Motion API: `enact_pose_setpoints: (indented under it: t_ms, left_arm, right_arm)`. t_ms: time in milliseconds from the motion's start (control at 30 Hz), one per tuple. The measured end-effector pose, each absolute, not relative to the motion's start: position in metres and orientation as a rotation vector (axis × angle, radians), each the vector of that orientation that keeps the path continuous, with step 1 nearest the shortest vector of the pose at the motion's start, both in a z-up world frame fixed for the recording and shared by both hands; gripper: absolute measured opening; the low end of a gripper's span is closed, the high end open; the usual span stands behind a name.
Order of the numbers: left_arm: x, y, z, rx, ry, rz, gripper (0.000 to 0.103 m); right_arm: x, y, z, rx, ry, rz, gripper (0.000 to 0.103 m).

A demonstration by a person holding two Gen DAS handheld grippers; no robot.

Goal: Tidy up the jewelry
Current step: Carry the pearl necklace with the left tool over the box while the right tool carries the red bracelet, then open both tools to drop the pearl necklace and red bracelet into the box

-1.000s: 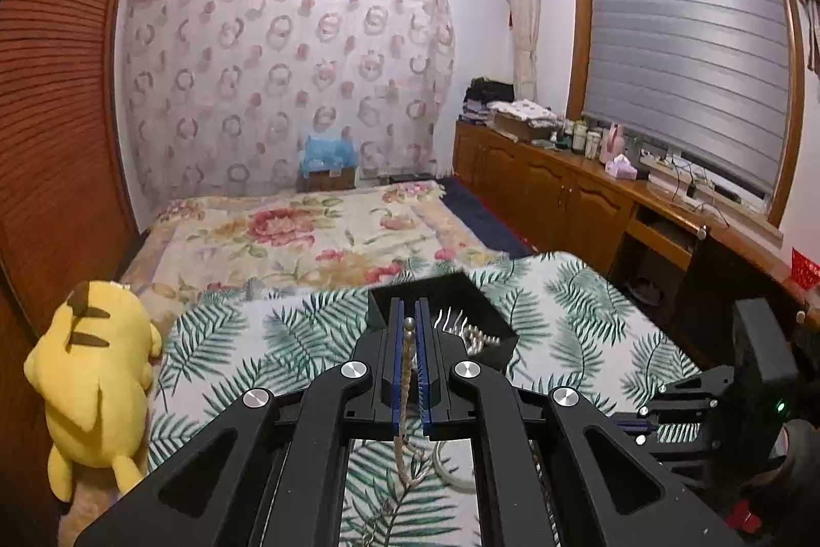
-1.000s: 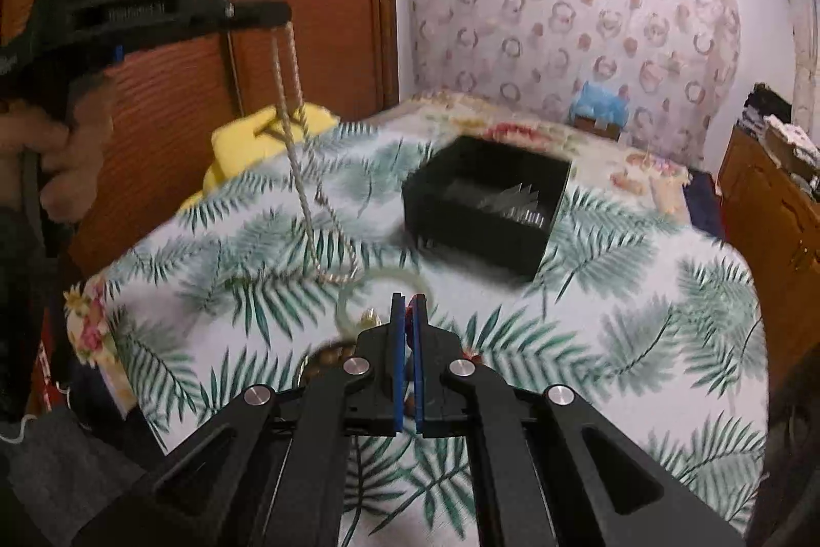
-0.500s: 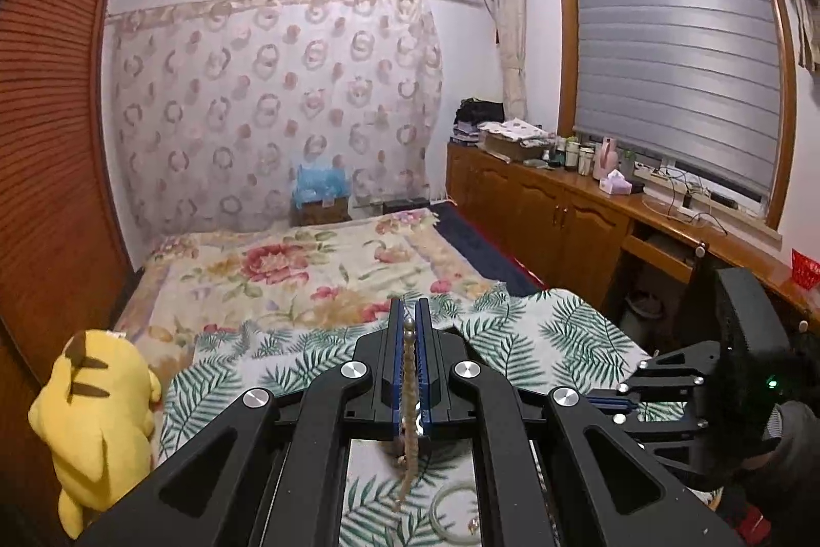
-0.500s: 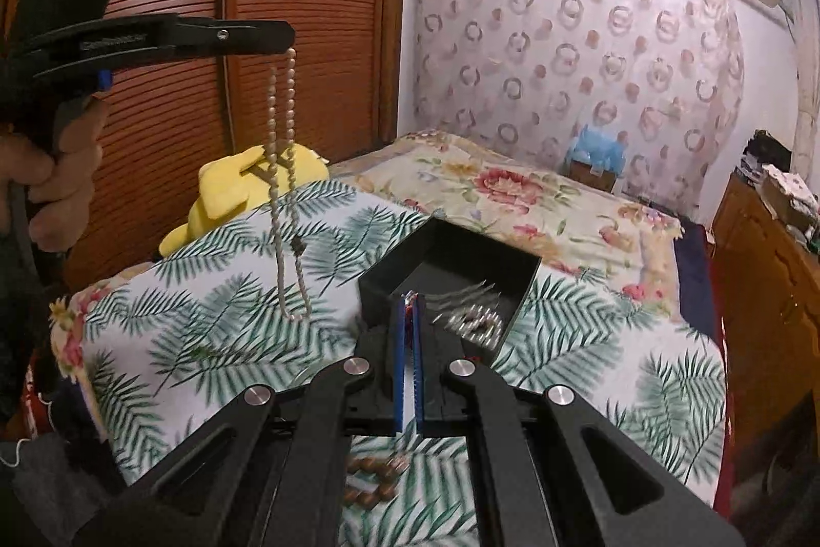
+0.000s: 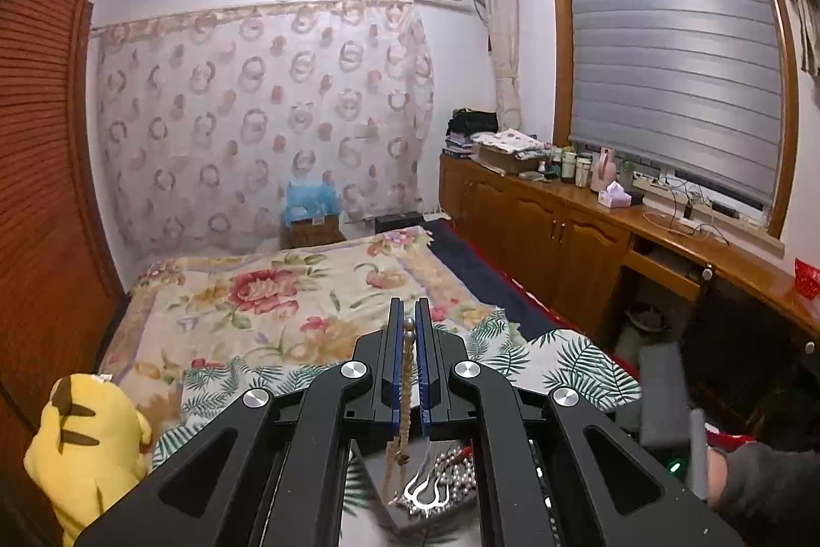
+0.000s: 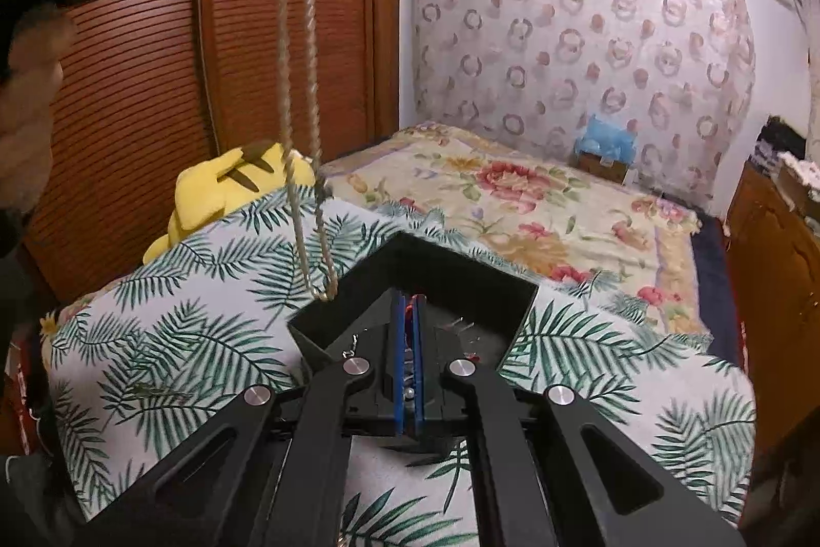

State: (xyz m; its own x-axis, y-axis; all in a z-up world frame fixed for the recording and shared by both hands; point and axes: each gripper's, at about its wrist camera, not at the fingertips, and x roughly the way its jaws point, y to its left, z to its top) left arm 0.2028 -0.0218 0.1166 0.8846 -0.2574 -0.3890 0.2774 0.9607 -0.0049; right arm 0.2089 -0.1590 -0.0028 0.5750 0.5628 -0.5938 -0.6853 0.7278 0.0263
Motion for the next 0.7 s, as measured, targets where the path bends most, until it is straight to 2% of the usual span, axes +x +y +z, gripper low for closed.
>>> enact_pose_setpoints:
  t_ms: [300, 433, 533, 700]
  left_arm:
    - [0.253, -0.028, 0.064, 0.045, 0.520, -0.275, 0.004]
    - [0.269, -0.026, 0.039, 0.049, 0.572, -0.273, 0.004]
    - [0.276, -0.026, 0.023, 0.052, 0.606, -0.276, 0.004]
    - [0.278, -0.028, 0.000, 0.056, 0.657, -0.289, 0.004]
  right_arm:
    - [0.228, -0.156, -0.033, -0.193, 0.684, 0.736, 0.005]
    - [0.228, -0.161, -0.029, -0.190, 0.670, 0.729, 0.009]
    - [0.229, -0.166, -0.025, -0.185, 0.663, 0.727, 0.020]
    - [0.230, -0.171, -0.020, -0.185, 0.655, 0.706, 0.020]
